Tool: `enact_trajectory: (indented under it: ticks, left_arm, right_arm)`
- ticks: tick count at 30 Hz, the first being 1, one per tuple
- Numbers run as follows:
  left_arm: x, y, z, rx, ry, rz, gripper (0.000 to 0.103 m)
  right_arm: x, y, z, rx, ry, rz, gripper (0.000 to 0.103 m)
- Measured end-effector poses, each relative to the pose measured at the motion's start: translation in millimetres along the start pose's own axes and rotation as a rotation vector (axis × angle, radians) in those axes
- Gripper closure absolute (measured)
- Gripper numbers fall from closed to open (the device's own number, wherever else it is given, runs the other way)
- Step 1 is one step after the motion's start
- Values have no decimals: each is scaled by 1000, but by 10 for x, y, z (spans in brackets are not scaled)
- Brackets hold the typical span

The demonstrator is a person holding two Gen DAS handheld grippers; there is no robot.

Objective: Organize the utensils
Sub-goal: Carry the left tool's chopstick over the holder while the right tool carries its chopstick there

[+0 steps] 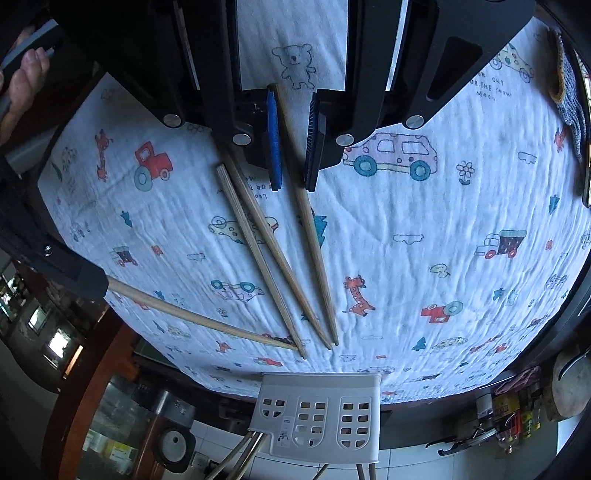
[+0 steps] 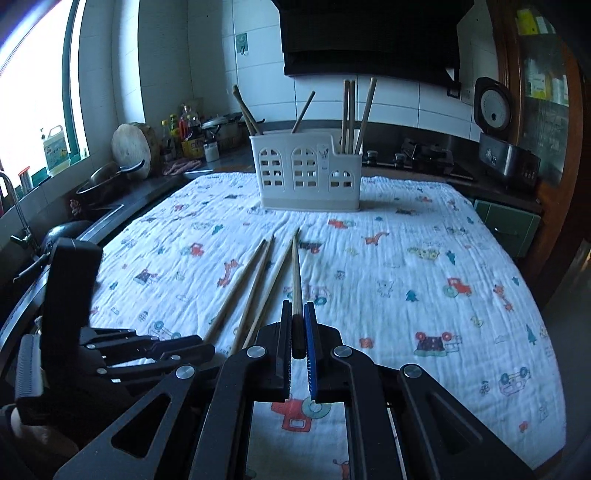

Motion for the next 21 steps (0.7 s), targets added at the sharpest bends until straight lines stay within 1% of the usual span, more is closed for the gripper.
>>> enact_trajectory:
  ticks: [5, 8, 10, 16, 20, 21]
  left_arm:
    - [3, -11, -4, -7, -16, -4, 94]
    - [85, -37, -41, -3, -17, 9, 95]
    - [193, -85, -78, 0, -19, 32, 95]
    - [702, -447, -169, -44, -45, 154, 97]
    - [917, -781, -191, -67, -11, 210, 97]
    - [941, -853, -183, -80, -15, 221, 97]
  right_arm:
    - [104, -113, 18, 4, 0, 34, 96]
    - [136, -174, 25, 11, -1, 45, 96]
    - [154, -236, 42, 16, -5, 49, 96]
    - [212, -504, 75, 38, -22, 69, 96]
    - [208, -747, 76, 58, -43, 76, 96]
    - [202, -805, 73, 66, -48, 75, 96]
Point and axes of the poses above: each gripper's, at about its wrist camera, not at the fingertips, and x roughly against the way its jaws point, z to its right, y to its underside, the point moved 5 cm from there along -x, roughly the way its jaws point, and after that the axes turned 9 degrees about y, right-handed, at the moved point
